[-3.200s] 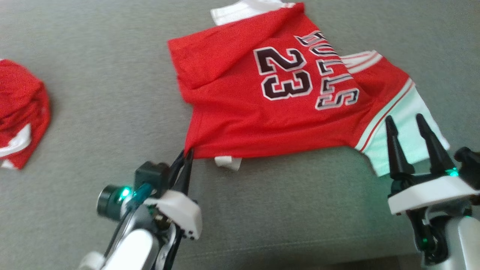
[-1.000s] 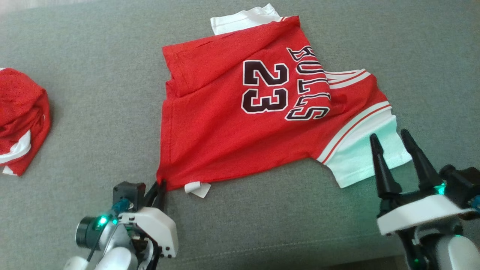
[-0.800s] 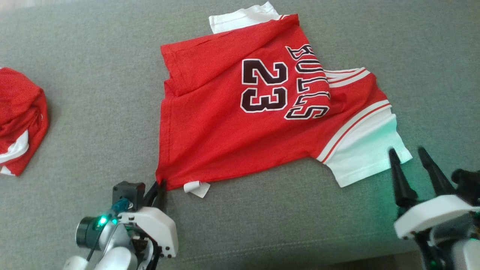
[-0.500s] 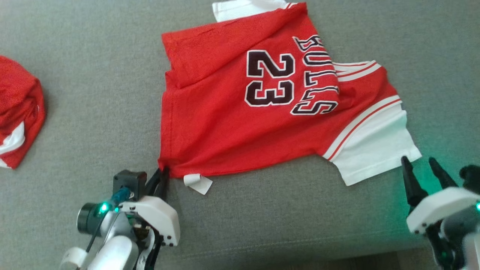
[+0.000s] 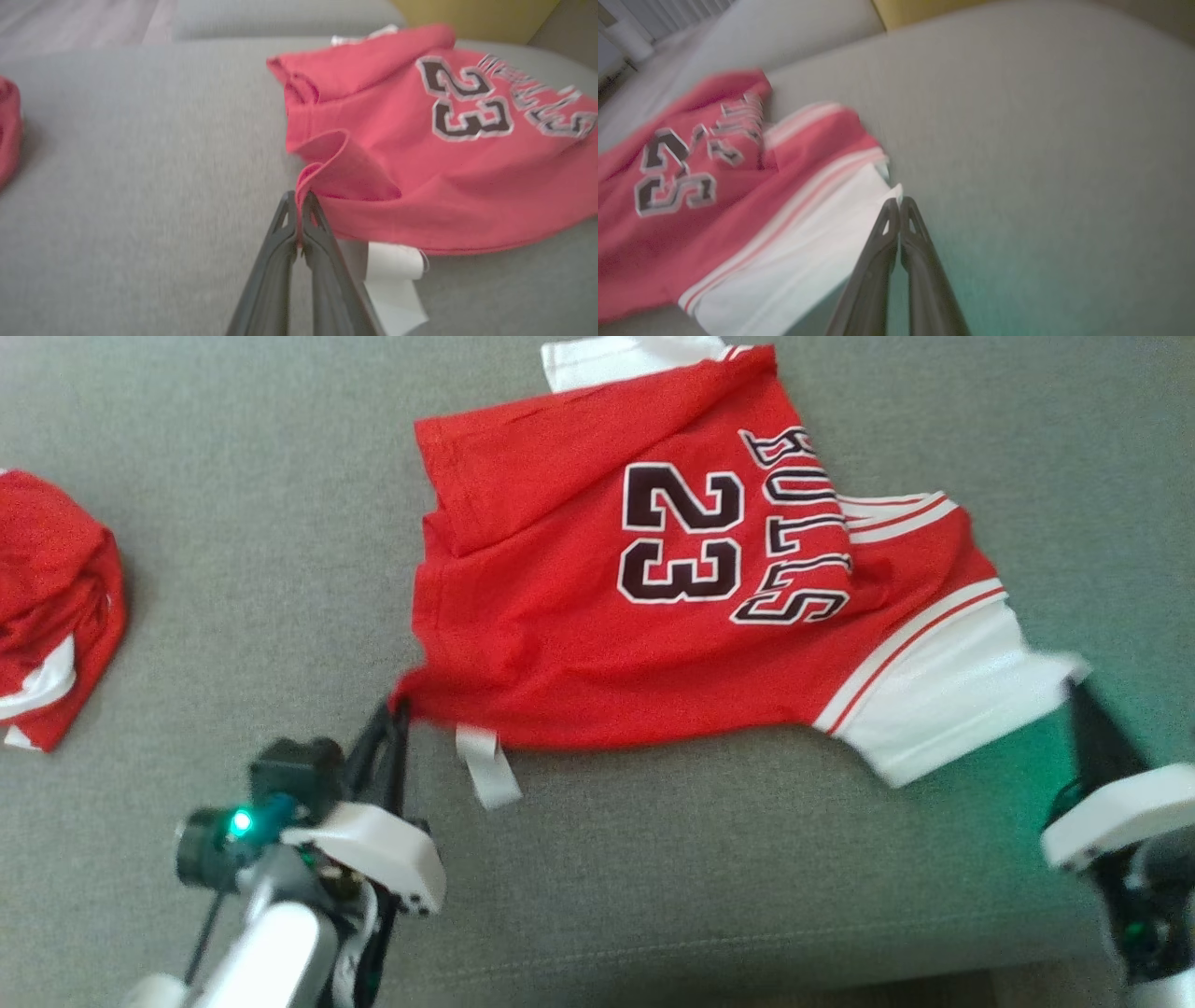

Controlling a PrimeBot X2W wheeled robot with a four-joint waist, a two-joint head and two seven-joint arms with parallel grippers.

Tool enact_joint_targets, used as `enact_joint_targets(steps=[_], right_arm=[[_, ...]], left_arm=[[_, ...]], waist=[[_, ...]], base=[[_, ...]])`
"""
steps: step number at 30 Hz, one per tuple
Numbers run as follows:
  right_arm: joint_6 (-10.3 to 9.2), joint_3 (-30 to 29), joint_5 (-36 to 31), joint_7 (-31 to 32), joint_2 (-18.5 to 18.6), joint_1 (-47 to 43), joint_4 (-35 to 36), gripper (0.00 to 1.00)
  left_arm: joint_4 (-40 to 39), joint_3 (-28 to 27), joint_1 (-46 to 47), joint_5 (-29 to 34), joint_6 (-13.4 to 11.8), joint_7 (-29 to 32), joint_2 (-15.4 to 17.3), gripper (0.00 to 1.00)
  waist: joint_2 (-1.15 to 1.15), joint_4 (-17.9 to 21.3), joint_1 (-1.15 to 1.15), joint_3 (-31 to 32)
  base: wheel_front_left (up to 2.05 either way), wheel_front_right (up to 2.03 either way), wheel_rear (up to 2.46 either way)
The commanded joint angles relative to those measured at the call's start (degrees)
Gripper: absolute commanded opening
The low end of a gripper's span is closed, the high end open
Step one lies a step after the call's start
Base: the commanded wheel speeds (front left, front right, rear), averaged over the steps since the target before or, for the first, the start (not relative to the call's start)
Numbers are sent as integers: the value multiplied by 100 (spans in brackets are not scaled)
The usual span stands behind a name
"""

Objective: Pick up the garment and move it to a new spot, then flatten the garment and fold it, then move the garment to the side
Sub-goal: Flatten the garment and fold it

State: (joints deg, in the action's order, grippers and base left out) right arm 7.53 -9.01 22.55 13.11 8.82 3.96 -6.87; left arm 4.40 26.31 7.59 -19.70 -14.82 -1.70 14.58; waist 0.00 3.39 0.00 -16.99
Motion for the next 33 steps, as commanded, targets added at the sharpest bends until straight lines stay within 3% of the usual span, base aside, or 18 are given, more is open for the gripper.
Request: enact_joint_targets(steps=[1,7,11,19,25,33], right_arm=[[-4,-16,3,-232,198,-9,521,0],[-4,-251,-139,-627,366,139,1994,0],[-4,-432,-276,-653,506,398,2665,0],[-4,-843,-450,-483,969,1876,3881,0],[-4,-883,-306,-119,1430,3158,3991,0],[-4,-494,141,155,1595,3981,2984,0]], left_arm=[[-438,-342,207,49,-79,-155,168,0],[-1725,-694,450,232,-239,-387,455,0],[-2316,-812,707,248,-207,-375,556,0],[-3487,-1178,1947,495,-104,-33,901,0],[-3643,-1291,3005,474,80,407,1048,0],[-2698,-1099,3714,-50,307,715,739,0]], waist=[[0,33,0,138],[0,74,0,443],[0,88,0,583],[0,124,0,906],[0,113,0,1009],[0,67,0,841]], base=[[0,0,0],[0,0,0],[0,0,0],[0,0,0],[0,0,0],[0,0,0]])
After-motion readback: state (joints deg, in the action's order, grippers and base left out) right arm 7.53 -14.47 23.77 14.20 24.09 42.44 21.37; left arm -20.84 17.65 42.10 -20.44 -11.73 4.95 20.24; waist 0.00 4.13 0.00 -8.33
